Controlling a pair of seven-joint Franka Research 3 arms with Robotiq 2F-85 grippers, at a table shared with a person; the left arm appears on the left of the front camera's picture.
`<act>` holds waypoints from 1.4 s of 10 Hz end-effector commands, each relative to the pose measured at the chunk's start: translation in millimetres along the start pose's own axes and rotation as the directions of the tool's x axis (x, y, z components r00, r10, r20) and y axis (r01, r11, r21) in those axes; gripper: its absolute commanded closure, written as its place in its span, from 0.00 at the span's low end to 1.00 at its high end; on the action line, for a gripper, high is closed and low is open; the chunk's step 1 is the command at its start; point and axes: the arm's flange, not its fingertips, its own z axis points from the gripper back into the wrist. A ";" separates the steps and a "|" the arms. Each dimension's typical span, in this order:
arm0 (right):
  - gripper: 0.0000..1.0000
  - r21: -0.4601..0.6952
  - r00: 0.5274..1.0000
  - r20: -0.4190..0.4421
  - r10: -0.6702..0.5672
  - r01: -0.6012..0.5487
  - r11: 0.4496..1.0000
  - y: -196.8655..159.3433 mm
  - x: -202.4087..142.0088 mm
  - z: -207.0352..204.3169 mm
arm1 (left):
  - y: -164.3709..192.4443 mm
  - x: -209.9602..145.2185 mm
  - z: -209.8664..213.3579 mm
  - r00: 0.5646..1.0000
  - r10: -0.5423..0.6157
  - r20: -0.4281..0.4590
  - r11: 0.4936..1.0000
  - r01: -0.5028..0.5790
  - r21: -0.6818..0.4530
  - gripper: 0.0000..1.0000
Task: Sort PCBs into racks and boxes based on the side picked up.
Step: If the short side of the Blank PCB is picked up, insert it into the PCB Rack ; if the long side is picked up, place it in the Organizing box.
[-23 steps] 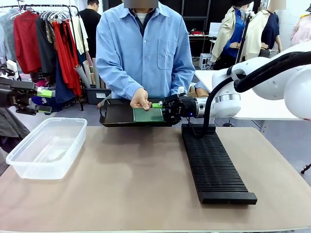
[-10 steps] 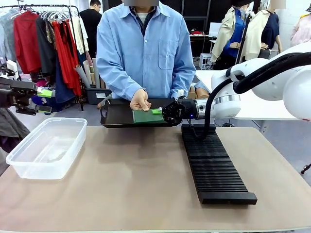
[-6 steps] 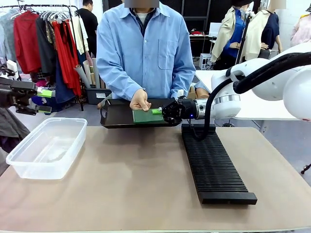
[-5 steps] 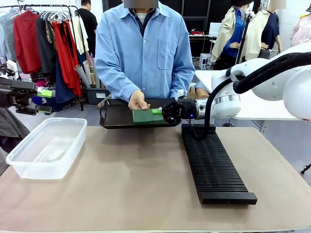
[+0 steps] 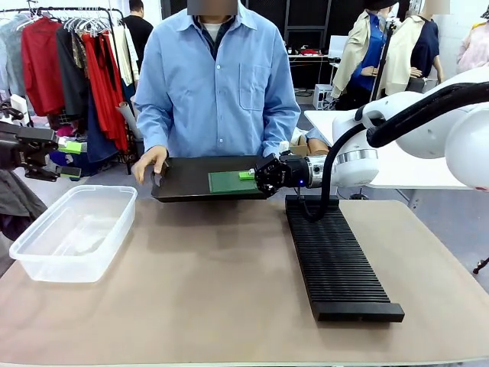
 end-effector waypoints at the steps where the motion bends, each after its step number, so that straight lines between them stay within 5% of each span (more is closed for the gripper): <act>1: 1.00 0.016 1.000 0.012 0.001 -0.002 1.000 1.2 0.8 -2.7 | -0.6 0.1 0.5 1.000 0.000 0.001 1.000 0.000 -0.002 0.00; 11: 1.00 0.000 1.000 0.000 0.000 0.000 1.000 0.0 0.0 0.0 | -0.6 0.1 0.5 1.000 0.000 0.001 1.000 0.000 -0.002 0.00; 14: 1.00 0.017 0.997 -0.022 0.073 -0.073 0.997 11.6 -13.7 33.5 | -0.6 0.1 0.5 1.000 0.000 0.001 1.000 0.000 -0.002 0.00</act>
